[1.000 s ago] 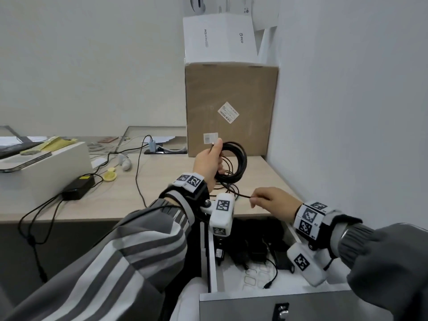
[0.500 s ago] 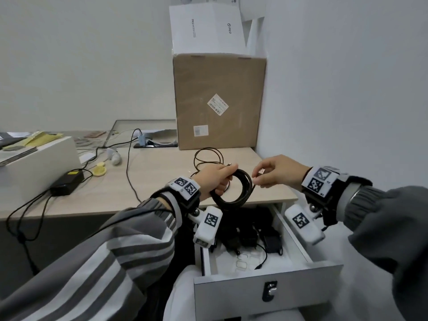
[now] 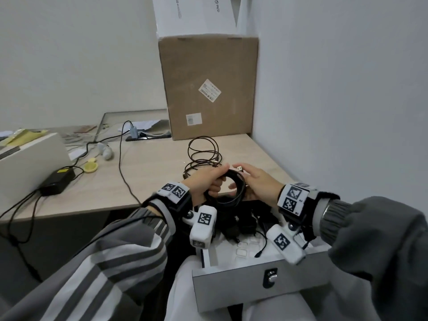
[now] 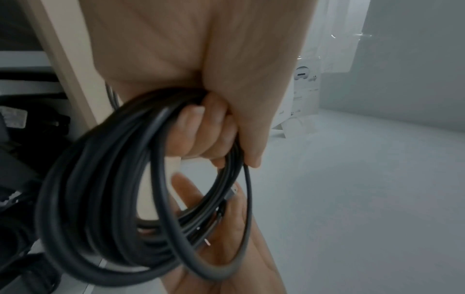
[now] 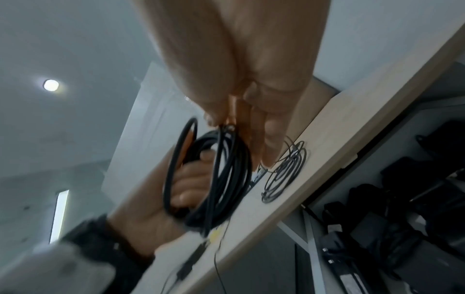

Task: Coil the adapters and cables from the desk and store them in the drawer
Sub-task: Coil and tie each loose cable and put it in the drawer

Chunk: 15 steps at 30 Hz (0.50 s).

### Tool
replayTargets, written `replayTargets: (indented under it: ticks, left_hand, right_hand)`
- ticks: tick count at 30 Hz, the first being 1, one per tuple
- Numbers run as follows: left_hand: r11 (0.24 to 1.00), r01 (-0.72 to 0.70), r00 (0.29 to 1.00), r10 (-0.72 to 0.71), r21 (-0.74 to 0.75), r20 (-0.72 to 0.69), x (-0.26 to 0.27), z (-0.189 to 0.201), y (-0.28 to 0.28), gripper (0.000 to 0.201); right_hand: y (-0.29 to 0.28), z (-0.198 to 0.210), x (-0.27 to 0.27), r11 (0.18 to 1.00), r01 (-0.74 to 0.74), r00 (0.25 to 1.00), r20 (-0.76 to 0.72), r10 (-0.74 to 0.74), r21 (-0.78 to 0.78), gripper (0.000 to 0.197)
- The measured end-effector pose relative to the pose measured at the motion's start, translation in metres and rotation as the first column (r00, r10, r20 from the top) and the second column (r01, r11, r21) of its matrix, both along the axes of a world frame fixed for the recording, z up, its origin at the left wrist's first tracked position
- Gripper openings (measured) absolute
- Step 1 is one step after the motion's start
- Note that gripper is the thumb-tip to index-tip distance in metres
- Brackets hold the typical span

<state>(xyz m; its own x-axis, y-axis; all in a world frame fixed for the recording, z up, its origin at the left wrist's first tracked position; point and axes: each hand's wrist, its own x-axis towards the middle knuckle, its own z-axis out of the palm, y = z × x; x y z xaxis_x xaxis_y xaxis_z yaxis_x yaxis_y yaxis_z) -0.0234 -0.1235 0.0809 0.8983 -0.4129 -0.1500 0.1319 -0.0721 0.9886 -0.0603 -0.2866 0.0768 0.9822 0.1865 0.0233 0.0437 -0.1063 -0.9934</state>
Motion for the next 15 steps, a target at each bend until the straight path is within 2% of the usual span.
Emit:
replayTargets:
  ticks: [3,5,9,11,15]
  left_hand:
    - [0.999,-0.034,0.998,0.034,-0.007,-0.053,0.007,-0.009,-0.006,0.037]
    - [0.996,-0.076,0.995,0.079,0.047,-0.053,0.013,-0.014,-0.010,0.039]
    - [0.936,-0.133,0.988,0.098,0.325,0.121,0.038,-0.025,-0.014,0.052]
    - [0.919,-0.160,0.978,0.097,0.360,0.187,0.049,-0.023,-0.015,0.053]
    - [0.860,-0.250,0.944,0.115,0.444,0.310,0.072,-0.019,-0.013,0.053]
  right_hand:
    - [0.006,-0.009,0.007,1.000,0.008,0.996,-0.087,-0.007,0.014,0.015]
    - [0.001,-0.012,0.014,0.999,-0.014,0.990,-0.143,0.020,0.040,0.019]
    - [-0.008,-0.009,0.031,0.997,-0.071,0.985,-0.158,0.069,-0.010,0.021]
    - [-0.006,-0.006,0.041,0.998,-0.056,0.982,-0.180,0.061,0.033,0.021]
    - [0.004,-0.002,0.061,0.991,0.041,0.968,-0.253,-0.008,0.129,0.036]
